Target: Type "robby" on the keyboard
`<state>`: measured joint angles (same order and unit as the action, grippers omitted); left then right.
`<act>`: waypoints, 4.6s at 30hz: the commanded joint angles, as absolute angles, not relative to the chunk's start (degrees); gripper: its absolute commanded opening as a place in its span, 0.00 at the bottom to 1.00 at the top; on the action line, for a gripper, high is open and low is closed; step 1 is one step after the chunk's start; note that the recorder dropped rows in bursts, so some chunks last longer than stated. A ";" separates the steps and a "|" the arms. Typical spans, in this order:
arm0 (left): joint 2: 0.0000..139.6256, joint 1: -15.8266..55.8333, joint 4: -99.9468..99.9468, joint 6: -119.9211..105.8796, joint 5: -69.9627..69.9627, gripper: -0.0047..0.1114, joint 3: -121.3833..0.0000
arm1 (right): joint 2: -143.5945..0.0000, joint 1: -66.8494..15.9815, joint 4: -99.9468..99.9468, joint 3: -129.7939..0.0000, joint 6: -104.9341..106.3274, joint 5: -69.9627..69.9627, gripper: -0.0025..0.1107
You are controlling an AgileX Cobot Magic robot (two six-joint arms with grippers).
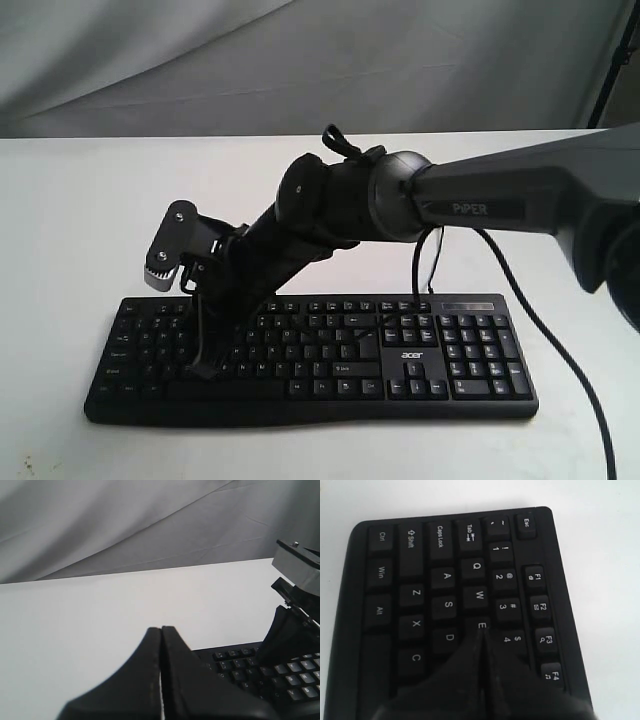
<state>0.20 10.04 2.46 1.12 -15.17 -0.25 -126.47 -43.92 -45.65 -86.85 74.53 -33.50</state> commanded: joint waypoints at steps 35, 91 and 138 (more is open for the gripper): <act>0.00 10.36 2.74 1.28 -14.84 0.04 0.00 | -126.94 -44.01 -48.53 -86.76 75.81 -32.05 0.02; 0.00 10.36 2.74 1.28 -14.84 0.04 0.00 | -120.14 -40.43 -39.08 -82.26 67.74 -34.59 0.02; 0.00 10.36 2.74 1.28 -14.84 0.04 0.00 | -116.22 -38.19 -33.38 -71.75 58.67 -30.28 0.02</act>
<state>0.20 10.04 2.46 1.12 -15.17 -0.25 -116.27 -38.50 -32.56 -71.97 58.28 -30.90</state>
